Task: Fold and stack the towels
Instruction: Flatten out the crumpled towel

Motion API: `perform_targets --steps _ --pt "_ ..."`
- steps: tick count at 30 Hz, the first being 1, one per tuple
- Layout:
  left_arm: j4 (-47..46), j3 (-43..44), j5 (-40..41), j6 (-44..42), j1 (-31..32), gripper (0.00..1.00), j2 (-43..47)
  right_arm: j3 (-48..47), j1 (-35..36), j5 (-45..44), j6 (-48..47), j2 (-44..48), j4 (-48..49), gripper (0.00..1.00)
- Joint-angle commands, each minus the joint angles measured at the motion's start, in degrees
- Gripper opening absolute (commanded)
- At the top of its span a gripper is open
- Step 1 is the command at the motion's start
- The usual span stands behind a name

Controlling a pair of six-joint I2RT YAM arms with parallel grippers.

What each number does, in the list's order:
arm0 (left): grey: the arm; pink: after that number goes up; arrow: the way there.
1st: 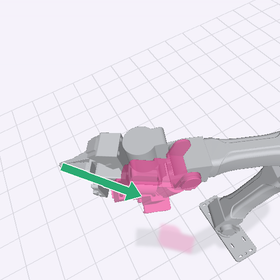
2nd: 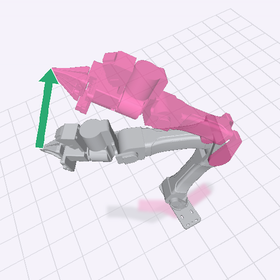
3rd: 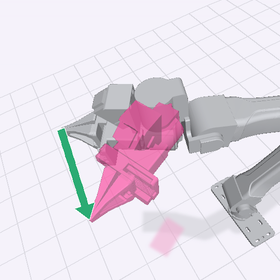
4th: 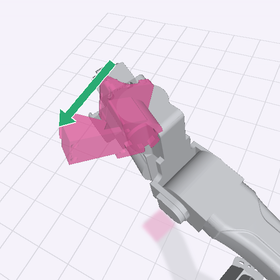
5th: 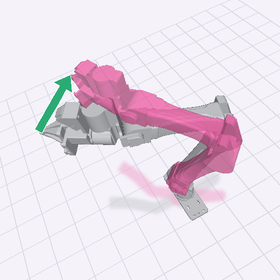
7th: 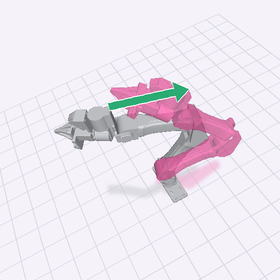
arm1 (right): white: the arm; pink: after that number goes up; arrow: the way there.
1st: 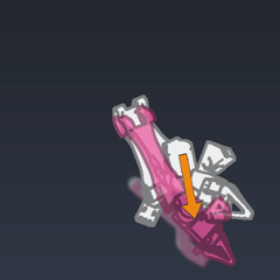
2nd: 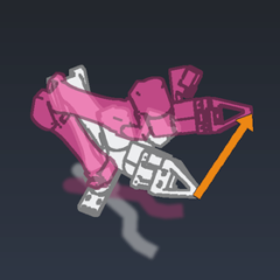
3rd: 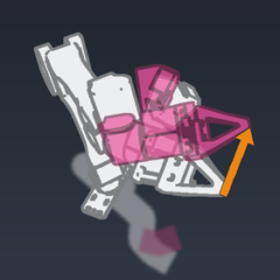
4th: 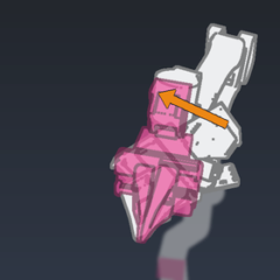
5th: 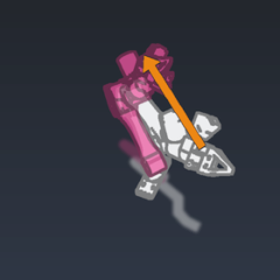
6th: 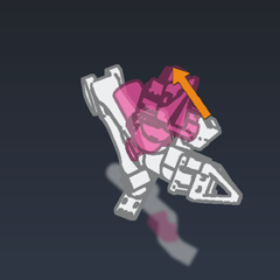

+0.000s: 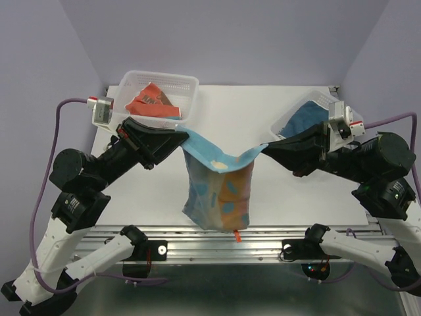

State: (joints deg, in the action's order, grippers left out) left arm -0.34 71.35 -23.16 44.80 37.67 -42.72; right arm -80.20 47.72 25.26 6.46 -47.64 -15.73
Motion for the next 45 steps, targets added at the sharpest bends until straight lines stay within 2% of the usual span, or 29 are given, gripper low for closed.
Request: perform_targets --steps 1,5,6,7,11,15,18,22,25,31,34,40,45 --pt "-5.02 -2.87 2.93 0.21 0.21 0.00 0.54 -0.57 0.26 -5.02 0.31 0.53 0.96 0.01" --pt "-4.15 -6.22 10.39 -0.76 0.21 0.00 -1.31 1.80 0.26 -18.72 -0.83 -1.14 0.69 0.01" --pt "-3.71 -6.66 12.24 -1.11 0.12 0.00 -2.01 2.33 0.35 -24.76 -1.62 -1.75 0.78 0.01" --pt "-2.75 -7.01 16.44 -2.16 0.12 0.00 -3.84 3.12 0.35 -32.21 -2.67 -3.41 0.52 0.01" --pt "0.25 -5.79 29.46 -4.19 0.12 0.00 -10.53 6.63 0.35 -46.92 -7.58 -8.95 2.98 0.01" --pt "0.25 -3.24 38.26 -6.03 -0.93 0.00 -18.52 8.31 -0.61 -53.46 -11.46 -15.72 7.02 0.01" --pt "0.25 -0.52 39.51 -7.79 -2.60 0.00 -25.12 8.31 -5.96 -49.35 -12.17 -20.64 10.27 0.01" --pt "-0.27 4.83 32.94 -9.46 -8.47 0.00 -35.47 7.17 -15.18 -44.07 -12.70 -27.67 13.70 0.01" --pt "-2.38 8.52 28.45 -10.60 -11.47 0.00 -42.59 6.55 -19.32 -39.77 -13.13 -32.95 17.29 0.01" --pt "-2.04 19.24 16.41 -14.12 -15.87 0.00 -58.14 3.14 -24.51 -33.18 -14.54 -43.21 22.49 0.01" --pt "-1.77 23.55 15.60 -15.35 -16.31 0.00 -63.69 1.20 -26.53 -30.88 -14.37 -48.05 23.63 0.01" --pt "-2.12 29.63 12.79 -17.90 -16.31 0.00 -68.81 -2.15 -28.91 -30.97 -15.07 -51.94 24.08 0.01" --pt "-6.16 24.64 11.03 -17.73 -16.14 0.00 -63.55 0.04 -28.83 -25.62 -13.93 -45.82 22.59 0.01"
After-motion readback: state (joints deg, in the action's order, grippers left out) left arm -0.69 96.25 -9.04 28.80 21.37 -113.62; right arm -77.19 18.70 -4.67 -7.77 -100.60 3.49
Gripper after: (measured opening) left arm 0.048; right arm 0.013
